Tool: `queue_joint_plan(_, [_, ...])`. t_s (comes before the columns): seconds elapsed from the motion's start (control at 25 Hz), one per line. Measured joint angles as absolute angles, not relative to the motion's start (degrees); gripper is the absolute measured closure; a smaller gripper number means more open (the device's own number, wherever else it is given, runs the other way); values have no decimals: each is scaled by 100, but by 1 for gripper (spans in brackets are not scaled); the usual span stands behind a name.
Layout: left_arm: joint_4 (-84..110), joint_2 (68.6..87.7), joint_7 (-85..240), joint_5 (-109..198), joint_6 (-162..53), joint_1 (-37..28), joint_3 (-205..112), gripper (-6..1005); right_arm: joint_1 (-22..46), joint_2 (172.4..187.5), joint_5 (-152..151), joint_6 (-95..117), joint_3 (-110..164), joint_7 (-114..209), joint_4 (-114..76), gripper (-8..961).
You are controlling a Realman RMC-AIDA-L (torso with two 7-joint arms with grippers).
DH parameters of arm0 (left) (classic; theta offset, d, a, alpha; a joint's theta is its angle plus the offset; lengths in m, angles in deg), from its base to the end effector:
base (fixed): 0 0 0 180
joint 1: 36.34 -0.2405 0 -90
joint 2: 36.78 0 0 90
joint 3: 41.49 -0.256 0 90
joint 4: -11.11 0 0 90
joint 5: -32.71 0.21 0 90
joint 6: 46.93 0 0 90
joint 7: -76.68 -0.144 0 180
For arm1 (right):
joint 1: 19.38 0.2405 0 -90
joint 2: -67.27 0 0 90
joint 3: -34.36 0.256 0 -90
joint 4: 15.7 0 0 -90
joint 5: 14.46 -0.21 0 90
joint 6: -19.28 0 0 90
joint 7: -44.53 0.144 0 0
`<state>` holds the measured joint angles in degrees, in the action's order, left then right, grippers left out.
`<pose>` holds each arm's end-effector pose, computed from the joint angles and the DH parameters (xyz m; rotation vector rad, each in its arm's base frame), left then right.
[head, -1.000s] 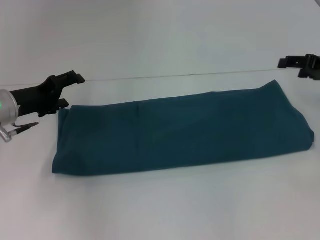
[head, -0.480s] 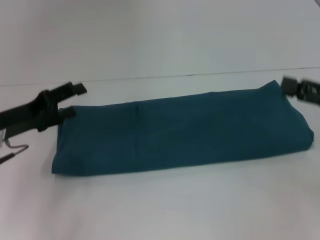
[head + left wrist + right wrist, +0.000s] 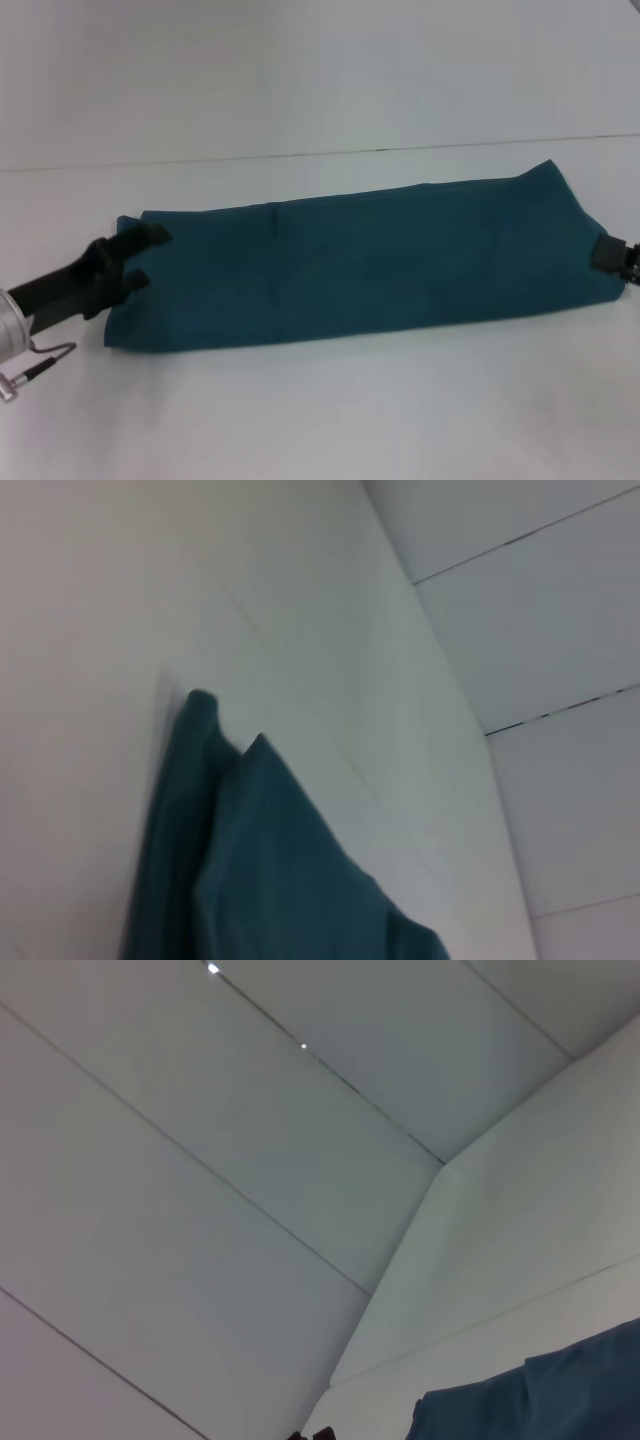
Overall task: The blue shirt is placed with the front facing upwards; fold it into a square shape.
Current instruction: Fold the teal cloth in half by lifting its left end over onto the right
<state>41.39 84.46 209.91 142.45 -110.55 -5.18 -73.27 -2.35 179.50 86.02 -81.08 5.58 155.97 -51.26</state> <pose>-0.3052 0.3670 -0.0080 -1.6887 -1.9771 -1.0085 0.3275 0.2714 0.0891 -2.1707 1.4694 1.2206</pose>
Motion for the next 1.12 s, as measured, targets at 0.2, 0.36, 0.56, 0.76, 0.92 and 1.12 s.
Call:
queue_joint_plan(0.2, [4003,8464,20964,14306,-10954,-493,-7396,97,-249,17933,8602,-8006,563,15575,-4998,72])
queue_joint_plan(0.36, [4014,8470,20975,14349,-10959,-664,-7373,97,-252,17928,8605,-7973,563,15579,-4993,72])
queue_joint_plan(0.56, [4082,8456,20972,14329,-11013,-892,-7329,97,-245,17919,8605,-7959,611,15623,-4990,72])
queue_joint_plan(0.76, [4575,8462,20880,14120,-11710,-949,-7322,97,-207,17920,8605,-7959,600,15655,-4984,71])
queue_joint_plan(0.92, [4626,8475,20924,14064,-12021,-807,-7408,98,-238,17928,8604,-7934,592,15659,-4974,71])
queue_joint_plan(1.12, [4306,8477,20937,14099,-11638,-631,-7536,98,-262,17932,8601,-7949,593,15659,-4972,71])
